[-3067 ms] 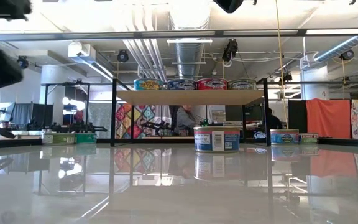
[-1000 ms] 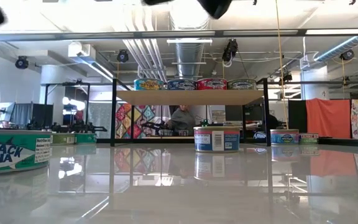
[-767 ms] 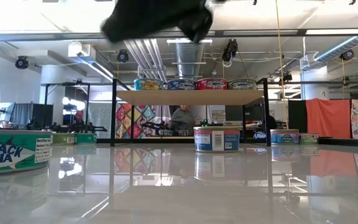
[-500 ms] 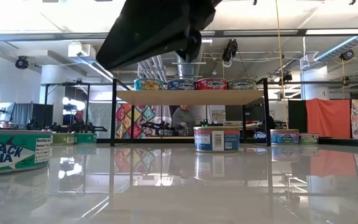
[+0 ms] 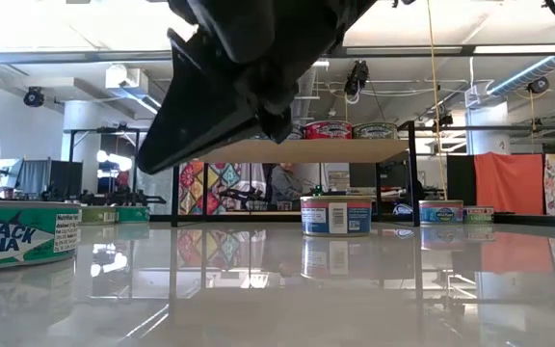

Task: Stack canned seafood by type on shelf
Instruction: Stack the bottom yellow-blue tuna can on top of the other yellow-blue tuna can on the shelf

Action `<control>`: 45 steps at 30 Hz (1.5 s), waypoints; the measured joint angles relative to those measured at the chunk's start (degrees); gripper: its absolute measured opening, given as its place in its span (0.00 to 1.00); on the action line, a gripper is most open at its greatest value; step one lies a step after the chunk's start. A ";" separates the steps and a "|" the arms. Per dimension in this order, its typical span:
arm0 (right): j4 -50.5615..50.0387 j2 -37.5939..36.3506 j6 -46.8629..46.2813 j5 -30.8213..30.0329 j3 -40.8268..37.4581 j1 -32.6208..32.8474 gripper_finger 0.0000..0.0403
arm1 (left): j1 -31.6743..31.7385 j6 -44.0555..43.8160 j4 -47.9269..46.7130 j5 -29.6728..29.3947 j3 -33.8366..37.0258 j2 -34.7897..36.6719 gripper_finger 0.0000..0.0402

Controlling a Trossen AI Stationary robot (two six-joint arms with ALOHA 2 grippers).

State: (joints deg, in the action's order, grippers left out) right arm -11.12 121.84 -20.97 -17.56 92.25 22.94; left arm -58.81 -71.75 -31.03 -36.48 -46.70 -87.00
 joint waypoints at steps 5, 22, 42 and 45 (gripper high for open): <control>0.39 0.09 0.85 -0.02 0.00 -1.23 0.03 | -0.02 0.08 3.47 -0.07 2.89 -1.95 0.98; 6.79 2.21 3.73 -1.42 -0.17 -2.83 0.03 | 0.63 -3.12 6.80 -2.88 -1.61 -15.21 0.98; 15.17 7.28 5.01 -2.08 -0.46 -4.83 0.03 | 0.48 -11.32 8.68 -9.23 -3.10 -17.37 0.98; 15.06 7.28 3.79 1.22 -0.46 -4.62 0.03 | 1.35 -11.30 8.79 -10.65 -3.08 -18.46 0.98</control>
State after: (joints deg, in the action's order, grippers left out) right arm 3.95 129.12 -17.18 -16.34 91.79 18.32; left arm -57.46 -83.05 -22.24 -47.13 -49.78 -105.46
